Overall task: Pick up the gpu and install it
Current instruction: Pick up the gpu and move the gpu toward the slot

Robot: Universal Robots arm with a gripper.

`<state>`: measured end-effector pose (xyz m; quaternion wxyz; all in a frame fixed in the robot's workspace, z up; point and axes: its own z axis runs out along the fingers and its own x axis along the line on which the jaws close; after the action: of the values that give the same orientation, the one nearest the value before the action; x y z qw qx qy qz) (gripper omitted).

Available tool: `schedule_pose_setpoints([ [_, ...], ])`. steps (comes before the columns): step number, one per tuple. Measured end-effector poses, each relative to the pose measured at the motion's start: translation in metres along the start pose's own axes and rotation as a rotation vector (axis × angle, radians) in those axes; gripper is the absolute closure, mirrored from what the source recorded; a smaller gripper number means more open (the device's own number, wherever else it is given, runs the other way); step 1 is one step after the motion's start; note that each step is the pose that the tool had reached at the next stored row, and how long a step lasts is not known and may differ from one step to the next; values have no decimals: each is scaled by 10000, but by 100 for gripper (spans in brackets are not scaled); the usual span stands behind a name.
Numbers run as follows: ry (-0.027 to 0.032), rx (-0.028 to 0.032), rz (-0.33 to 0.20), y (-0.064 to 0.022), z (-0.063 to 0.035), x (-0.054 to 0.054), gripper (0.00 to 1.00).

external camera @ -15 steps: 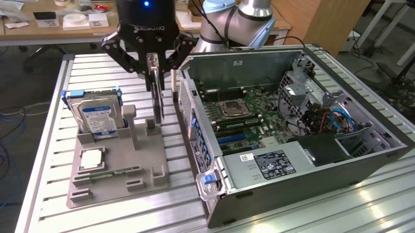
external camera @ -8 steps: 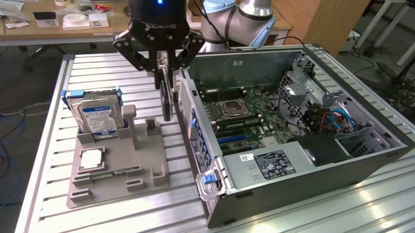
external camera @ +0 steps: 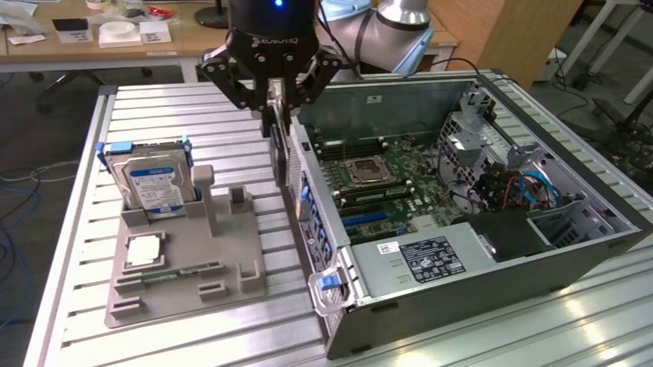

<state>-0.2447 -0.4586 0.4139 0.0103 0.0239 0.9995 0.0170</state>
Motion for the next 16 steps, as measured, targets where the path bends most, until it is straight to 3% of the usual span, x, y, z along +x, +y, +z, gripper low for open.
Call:
schedule_pose_setpoints([
  [9,9,-201,3,13,6,-274,73],
  [16,14,-309,5,22,10,-467,73],
])
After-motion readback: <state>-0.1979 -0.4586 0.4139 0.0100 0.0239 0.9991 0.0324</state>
